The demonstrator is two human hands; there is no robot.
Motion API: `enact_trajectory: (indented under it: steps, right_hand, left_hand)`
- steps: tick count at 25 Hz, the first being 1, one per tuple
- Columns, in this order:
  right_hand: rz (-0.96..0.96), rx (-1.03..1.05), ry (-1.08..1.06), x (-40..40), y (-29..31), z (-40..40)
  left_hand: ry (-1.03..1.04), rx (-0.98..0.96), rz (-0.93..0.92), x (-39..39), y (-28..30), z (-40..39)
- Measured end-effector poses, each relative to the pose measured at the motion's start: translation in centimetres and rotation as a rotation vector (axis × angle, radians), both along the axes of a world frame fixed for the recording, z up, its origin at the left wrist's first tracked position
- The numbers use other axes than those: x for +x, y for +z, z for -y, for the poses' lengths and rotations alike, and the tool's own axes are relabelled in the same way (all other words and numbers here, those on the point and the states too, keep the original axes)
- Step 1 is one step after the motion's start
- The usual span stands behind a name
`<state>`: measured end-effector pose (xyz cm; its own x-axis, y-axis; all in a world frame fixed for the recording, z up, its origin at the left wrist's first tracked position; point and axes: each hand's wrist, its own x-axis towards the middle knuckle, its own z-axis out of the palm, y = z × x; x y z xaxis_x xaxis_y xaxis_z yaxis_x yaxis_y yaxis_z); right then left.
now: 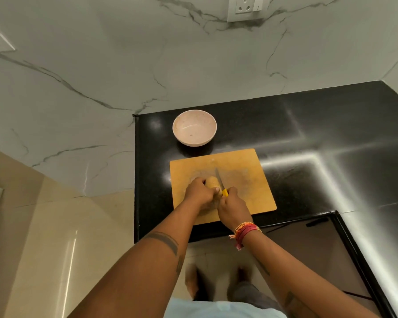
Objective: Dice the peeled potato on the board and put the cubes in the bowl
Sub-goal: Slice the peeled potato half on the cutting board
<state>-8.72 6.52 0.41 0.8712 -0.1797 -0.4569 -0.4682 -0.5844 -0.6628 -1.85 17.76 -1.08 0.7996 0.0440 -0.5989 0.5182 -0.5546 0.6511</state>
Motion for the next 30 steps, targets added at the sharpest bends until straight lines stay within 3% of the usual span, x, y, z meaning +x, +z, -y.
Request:
enact_trajectory:
  steps: [9, 15, 21, 30]
  right_hand:
    - [0.083, -0.062, -0.086, 3.0, 1.1, 0.1]
    - [-0.031, 0.003, 0.031, 3.6, 1.5, 0.1]
    - [0.068, -0.097, 0.103, 3.0, 1.8, 0.6]
    - [0.036, -0.259, 0.196, 3.8, 1.7, -0.2]
  left_hand:
    - [-0.003, -0.043, 0.153, 2.2, 1.4, 0.1]
    - [-0.033, -0.002, 0.2, 2.6, 1.9, 0.7]
    - [-0.08, 0.091, 0.231, 2.4, 2.5, 1.0]
    - [-0.019, 0.158, 0.223, 3.4, 2.3, 0.9]
